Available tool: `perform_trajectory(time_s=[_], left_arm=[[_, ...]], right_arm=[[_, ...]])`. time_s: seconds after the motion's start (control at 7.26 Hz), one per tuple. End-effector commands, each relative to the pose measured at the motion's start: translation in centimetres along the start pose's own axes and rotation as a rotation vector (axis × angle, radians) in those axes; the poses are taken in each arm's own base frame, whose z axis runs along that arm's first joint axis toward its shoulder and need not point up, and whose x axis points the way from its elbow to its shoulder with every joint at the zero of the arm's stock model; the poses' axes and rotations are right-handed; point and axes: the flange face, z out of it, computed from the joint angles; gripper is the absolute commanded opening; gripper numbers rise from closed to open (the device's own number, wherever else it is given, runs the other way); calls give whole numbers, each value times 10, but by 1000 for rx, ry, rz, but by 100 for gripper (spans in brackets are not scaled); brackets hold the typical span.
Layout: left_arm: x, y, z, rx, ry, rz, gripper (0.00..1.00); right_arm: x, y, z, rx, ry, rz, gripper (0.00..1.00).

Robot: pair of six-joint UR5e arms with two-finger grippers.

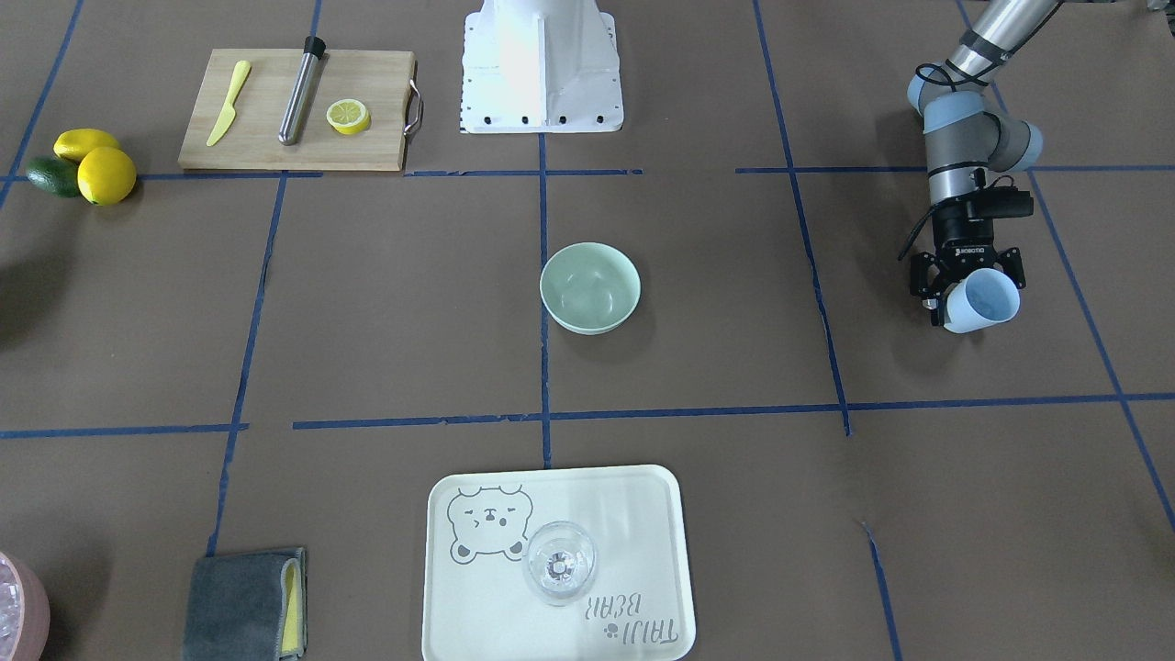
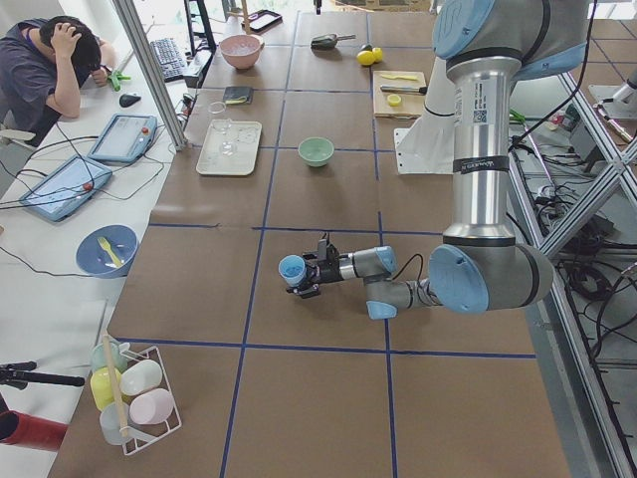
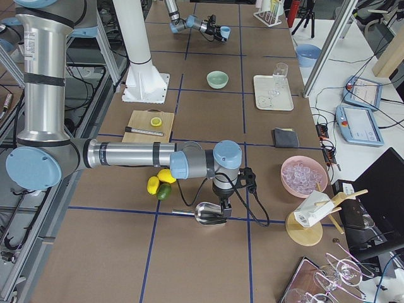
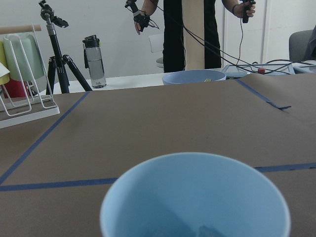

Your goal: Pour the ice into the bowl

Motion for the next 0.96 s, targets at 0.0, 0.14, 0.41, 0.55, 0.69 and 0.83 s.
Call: perform_trajectory(time_s=[0.0, 0.14, 0.41, 0.55, 0.69, 0.83], left_arm=[[7, 1, 4, -2, 3, -5, 96], [12, 0, 6, 0, 7, -11, 85], [14, -2, 6, 3, 13, -18, 21], [17, -7, 5, 11, 21, -29, 0], [23, -16, 3, 19, 31, -42, 0], [34, -31, 2, 36, 46, -30, 0]], right_arm=[[-1, -2, -1, 2, 1, -2, 100], [-1, -4, -2, 5, 1, -4, 100], [-3, -7, -4, 8, 1, -5, 100], [-2, -7, -4, 8, 3, -5, 100], [-3, -8, -4, 9, 3, -6, 100], [-3, -8, -4, 9, 3, -5, 100]])
